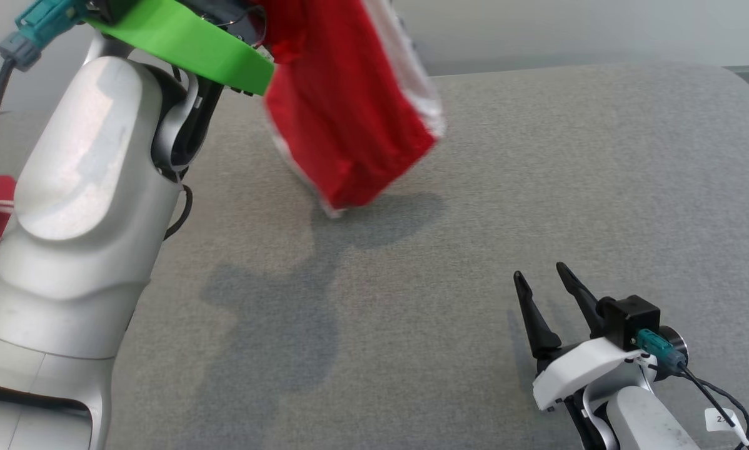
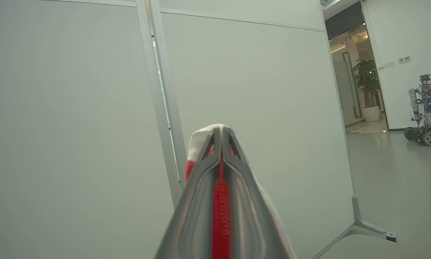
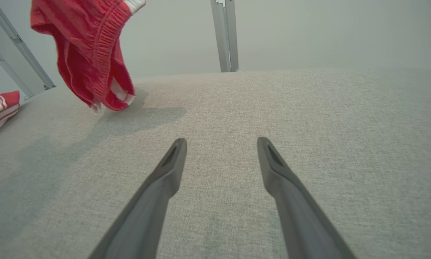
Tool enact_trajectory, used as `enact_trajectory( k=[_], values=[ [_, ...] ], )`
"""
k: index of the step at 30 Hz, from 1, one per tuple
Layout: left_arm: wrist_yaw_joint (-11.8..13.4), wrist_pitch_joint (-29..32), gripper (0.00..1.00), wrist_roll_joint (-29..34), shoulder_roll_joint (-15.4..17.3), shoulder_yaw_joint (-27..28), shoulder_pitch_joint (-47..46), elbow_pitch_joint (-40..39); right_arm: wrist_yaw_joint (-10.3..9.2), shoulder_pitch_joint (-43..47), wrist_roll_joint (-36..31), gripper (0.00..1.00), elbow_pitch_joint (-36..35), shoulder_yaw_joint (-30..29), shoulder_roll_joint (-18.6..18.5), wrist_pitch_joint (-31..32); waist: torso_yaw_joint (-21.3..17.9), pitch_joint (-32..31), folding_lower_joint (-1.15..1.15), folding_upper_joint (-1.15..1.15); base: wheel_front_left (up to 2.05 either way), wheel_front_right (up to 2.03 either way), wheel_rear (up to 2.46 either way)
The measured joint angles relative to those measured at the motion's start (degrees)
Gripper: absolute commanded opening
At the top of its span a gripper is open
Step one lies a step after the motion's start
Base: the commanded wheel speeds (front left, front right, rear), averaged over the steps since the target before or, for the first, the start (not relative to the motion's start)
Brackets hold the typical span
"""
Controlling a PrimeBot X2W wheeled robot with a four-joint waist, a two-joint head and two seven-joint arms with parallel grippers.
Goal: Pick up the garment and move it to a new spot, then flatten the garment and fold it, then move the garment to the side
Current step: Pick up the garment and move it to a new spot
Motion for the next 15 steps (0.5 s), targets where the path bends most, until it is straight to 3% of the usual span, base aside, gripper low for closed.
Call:
enact_trajectory(
  k=[6,15],
  values=[
    [2.12,-0.58,0.0,-2.77,-0.14,3.33,3.67,2.47,0.0,0.02,-0.01,1.0,-0.51,-1.07,0.42,-0.01,-5.32,-0.41,0.0,0.0,0.0,0.0,0.0],
    [4.43,-1.36,0.0,-3.97,0.03,12.12,28.42,12.33,0.0,-0.92,-0.25,1.0,-1.4,-1.81,0.16,0.0,-8.11,2.7,0.0,0.0,0.0,0.0,0.0]
  ],
)
